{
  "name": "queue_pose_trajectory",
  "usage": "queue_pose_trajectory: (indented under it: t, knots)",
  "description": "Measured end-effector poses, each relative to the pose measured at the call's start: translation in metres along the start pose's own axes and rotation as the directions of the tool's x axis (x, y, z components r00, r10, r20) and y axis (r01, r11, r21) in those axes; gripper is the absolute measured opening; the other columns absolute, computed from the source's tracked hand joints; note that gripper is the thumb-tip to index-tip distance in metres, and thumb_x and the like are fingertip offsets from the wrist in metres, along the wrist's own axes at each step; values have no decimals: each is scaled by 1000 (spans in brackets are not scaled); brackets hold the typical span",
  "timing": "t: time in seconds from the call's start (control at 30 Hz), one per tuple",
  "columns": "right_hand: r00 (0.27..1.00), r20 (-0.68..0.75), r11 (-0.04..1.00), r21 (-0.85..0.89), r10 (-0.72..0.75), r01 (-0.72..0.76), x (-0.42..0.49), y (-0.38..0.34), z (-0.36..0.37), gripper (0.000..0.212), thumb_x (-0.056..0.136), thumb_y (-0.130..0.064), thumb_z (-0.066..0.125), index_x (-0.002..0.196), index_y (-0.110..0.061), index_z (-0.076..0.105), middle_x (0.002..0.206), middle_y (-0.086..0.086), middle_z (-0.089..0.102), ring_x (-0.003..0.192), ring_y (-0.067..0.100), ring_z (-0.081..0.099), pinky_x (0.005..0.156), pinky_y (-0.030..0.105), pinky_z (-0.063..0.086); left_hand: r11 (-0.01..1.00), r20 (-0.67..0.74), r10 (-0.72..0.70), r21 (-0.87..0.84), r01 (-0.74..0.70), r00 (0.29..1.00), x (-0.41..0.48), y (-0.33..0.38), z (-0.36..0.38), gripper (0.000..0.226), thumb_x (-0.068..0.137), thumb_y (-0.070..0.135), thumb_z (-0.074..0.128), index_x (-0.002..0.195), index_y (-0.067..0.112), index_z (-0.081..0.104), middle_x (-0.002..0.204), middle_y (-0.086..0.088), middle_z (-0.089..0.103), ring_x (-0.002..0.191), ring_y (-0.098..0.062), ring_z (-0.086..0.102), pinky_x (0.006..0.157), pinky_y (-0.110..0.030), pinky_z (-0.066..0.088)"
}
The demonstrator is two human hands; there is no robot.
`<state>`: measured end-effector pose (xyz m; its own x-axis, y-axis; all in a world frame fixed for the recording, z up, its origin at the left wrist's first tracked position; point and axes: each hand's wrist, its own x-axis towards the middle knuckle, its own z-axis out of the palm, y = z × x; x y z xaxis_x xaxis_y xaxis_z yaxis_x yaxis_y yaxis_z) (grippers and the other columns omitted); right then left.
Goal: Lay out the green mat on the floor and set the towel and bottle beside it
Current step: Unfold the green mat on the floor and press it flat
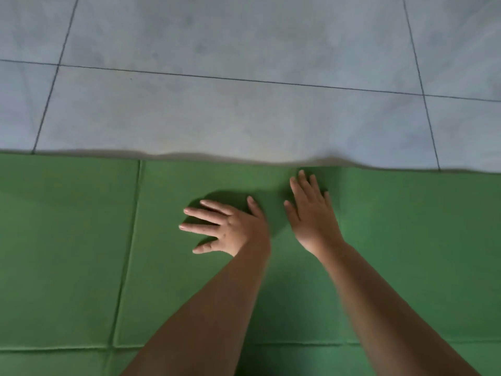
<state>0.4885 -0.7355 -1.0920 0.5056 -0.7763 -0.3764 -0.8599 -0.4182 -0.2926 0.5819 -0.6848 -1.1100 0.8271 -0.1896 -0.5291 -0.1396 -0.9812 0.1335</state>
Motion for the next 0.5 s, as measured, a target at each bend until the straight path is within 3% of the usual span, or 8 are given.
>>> queue_pose_trajectory:
  t: [0.1, 0.2, 0.27, 0.37, 0.5]
  knots:
    - [996, 39, 987, -135, -85, 90, 2, 27, 6, 62, 99, -40, 25, 150, -20, -4, 151, -9, -24, 144, 13, -16, 115, 35, -5, 964, -104, 259, 81, -252, 960, 1, -13, 9, 78, 90, 52, 24, 149, 7, 1, 157, -18, -8, 140, -47, -10, 106, -69, 5]
    - [988, 25, 972, -173, -155, 157, 3, 37, 8, 64, 96, -50, 20, 149, -23, -2, 147, -13, -23, 141, 13, -18, 115, 40, -4, 897, -83, 420, 191, -399, 904, 3, -14, 12, 75, 89, 51, 26, 150, 15, 0, 159, -7, -10, 142, -42, -14, 107, -68, 1]
    - [982, 11, 967, -169, -189, 189, 3, 41, 3, 66, 91, -53, 19, 149, -24, 10, 152, -11, -9, 143, 18, -8, 115, 47, 7, 887, -77, 428, 225, -402, 901, 2, -15, 9, 75, 89, 51, 27, 151, 18, -1, 159, -3, -12, 142, -39, -16, 107, -68, 0]
    - [970, -34, 951, -209, -240, 228, 2, 52, -3, 61, 90, -51, 29, 142, -21, 38, 152, 0, 31, 139, 28, 30, 105, 58, 29, 896, -93, 407, 232, -378, 909, 1, -16, 9, 76, 89, 51, 31, 151, 19, 0, 159, -2, -11, 143, -37, -15, 108, -66, -1]
    - [975, -48, 954, -226, -215, 199, 2, 82, -8, 59, 90, -49, 31, 139, -21, 44, 149, 2, 38, 136, 28, 35, 100, 63, 28, 900, -100, 397, 239, -365, 913, -2, -11, 9, 74, 85, 50, 21, 151, 19, 7, 159, -5, -5, 143, -39, -11, 110, -63, 0]
